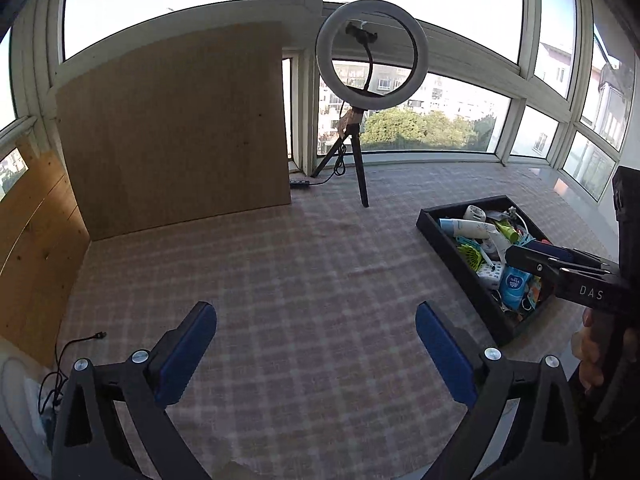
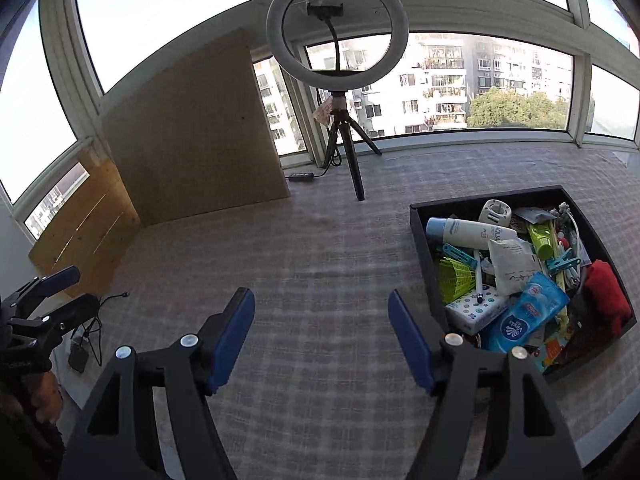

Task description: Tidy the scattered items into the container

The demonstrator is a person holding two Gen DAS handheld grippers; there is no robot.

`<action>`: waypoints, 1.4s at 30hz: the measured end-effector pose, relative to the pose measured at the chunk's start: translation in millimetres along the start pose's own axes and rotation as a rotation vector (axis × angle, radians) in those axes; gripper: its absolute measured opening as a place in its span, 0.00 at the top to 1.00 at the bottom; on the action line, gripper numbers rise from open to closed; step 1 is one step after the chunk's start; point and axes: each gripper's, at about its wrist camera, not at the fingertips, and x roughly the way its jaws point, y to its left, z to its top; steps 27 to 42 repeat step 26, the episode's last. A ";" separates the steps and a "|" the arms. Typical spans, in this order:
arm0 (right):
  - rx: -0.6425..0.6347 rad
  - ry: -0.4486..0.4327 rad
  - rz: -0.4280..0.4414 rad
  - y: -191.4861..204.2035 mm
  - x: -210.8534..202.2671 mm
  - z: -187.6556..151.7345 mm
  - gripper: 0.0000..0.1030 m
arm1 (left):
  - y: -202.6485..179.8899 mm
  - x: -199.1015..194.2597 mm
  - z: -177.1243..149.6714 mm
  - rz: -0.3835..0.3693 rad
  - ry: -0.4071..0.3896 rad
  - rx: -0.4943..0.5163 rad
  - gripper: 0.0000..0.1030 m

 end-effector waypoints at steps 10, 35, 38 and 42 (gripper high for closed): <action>-0.083 -0.002 0.046 33.1 20.5 22.6 0.34 | 47.2 -5.5 11.2 0.078 -0.052 -0.118 0.03; -0.081 0.051 0.065 31.4 70.6 44.8 0.33 | 60.7 29.4 28.5 0.118 -0.031 -0.149 0.02; -0.081 0.051 0.065 31.4 70.6 44.8 0.33 | 60.7 29.4 28.5 0.118 -0.031 -0.149 0.02; -0.081 0.051 0.065 31.4 70.6 44.8 0.33 | 60.7 29.4 28.5 0.118 -0.031 -0.149 0.02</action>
